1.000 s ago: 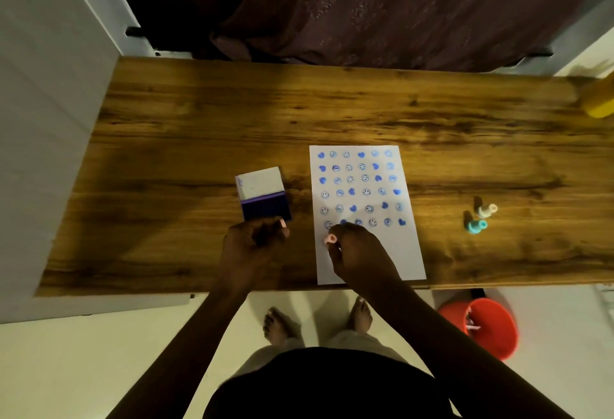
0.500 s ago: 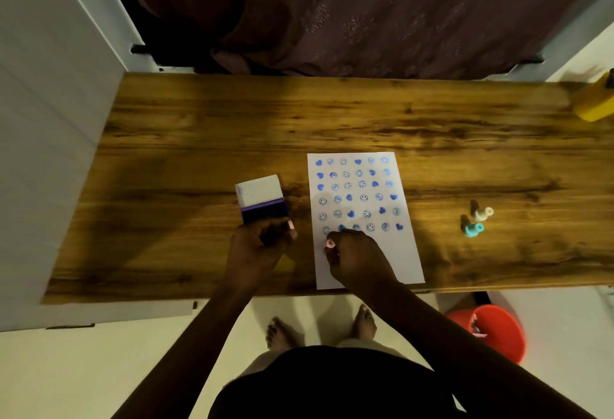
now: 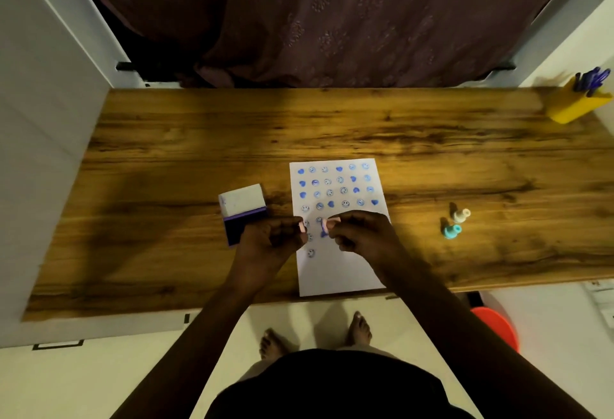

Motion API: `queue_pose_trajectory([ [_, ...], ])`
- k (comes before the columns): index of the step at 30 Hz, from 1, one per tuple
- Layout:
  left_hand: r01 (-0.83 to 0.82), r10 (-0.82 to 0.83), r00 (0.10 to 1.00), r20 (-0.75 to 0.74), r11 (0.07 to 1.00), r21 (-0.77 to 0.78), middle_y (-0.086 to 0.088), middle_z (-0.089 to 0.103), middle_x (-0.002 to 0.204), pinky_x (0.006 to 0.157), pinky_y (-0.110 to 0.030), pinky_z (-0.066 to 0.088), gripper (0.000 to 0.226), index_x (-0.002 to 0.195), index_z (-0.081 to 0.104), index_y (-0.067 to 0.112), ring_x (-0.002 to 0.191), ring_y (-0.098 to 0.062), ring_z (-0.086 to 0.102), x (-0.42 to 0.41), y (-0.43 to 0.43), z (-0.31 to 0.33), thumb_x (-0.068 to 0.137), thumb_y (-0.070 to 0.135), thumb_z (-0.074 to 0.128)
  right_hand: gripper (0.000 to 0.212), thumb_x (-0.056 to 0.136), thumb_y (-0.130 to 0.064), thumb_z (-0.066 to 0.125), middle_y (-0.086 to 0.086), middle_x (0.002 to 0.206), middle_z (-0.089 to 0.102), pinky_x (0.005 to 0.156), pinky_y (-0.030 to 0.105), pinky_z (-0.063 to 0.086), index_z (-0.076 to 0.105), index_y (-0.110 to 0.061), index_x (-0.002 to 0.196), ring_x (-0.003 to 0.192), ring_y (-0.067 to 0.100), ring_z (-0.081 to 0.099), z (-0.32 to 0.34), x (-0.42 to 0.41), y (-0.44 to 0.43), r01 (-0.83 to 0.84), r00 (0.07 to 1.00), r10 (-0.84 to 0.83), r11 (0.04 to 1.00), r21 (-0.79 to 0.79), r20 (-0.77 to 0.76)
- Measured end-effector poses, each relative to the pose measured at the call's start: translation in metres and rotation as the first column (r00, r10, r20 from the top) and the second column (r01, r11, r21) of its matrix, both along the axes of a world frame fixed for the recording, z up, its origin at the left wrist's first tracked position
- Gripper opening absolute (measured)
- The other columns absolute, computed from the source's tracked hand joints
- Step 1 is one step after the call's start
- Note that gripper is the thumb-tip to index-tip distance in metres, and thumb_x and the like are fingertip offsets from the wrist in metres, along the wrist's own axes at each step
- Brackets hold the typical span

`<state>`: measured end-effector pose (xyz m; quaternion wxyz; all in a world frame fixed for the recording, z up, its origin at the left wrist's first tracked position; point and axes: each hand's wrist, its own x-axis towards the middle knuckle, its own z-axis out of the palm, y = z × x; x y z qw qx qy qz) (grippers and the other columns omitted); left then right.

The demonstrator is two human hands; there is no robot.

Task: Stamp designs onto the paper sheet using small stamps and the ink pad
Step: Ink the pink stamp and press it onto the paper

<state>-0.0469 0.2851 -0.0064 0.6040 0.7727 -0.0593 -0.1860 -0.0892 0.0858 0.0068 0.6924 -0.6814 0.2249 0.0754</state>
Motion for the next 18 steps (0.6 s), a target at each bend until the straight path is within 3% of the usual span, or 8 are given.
queue_pose_trajectory([
  [3,0.041,-0.041,0.999,0.001,0.999,-0.010,-0.001,0.078,0.114,0.097,-0.048,0.059,0.032,0.114,0.076,0.019,0.106,-0.015,0.075,0.000,-0.015,0.003,0.083,0.011,0.079,0.018,0.085,-0.018,0.079,0.012,0.093,0.076,0.075,0.035,0.061,0.074,-0.018,0.102,0.077,0.019,0.069,0.004,-0.003,-0.007,-0.010,0.999,0.008,0.999,0.053,0.036],
  [7,0.067,-0.067,0.998,0.001,0.996,-0.050,0.000,0.077,0.117,0.095,-0.041,0.060,0.040,0.120,0.073,0.013,0.107,-0.011,0.074,0.002,-0.029,0.005,0.081,0.012,0.081,0.008,0.088,-0.017,0.077,0.012,0.094,0.076,0.082,0.041,0.061,0.077,-0.018,0.096,0.082,0.023,0.070,0.003,-0.005,-0.020,-0.025,0.998,0.022,0.998,0.052,0.051],
  [10,0.097,-0.095,0.995,0.027,0.993,-0.072,0.002,0.076,0.120,0.095,-0.033,0.060,0.044,0.124,0.071,0.012,0.108,-0.008,0.073,0.003,-0.038,0.007,0.081,0.012,0.081,0.015,0.088,-0.017,0.077,0.009,0.097,0.076,0.081,0.038,0.062,0.076,-0.012,0.102,0.086,0.023,0.071,0.001,-0.004,-0.030,-0.042,0.998,0.041,0.999,0.014,0.045],
  [14,0.115,-0.110,0.992,0.060,0.989,-0.098,0.000,0.075,0.124,0.099,-0.033,0.058,0.045,0.126,0.070,0.012,0.114,-0.010,0.071,0.004,-0.050,0.010,0.082,0.010,0.080,0.019,0.088,-0.017,0.077,0.009,0.101,0.077,0.082,0.035,0.062,0.075,-0.011,0.106,0.090,0.024,0.072,0.003,-0.004,-0.041,-0.076,0.996,0.076,0.997,0.009,0.051],
  [18,0.124,-0.113,0.987,0.116,0.988,-0.091,0.013,0.073,0.122,0.097,-0.027,0.057,0.047,0.118,0.069,0.037,0.115,-0.005,0.070,0.005,-0.060,0.018,0.082,0.009,0.080,0.022,0.086,-0.020,0.079,0.005,0.100,0.077,0.079,0.032,0.061,0.075,-0.010,0.106,0.091,0.022,0.073,0.005,-0.002,-0.052,-0.107,0.992,0.108,0.994,-0.015,0.066],
])
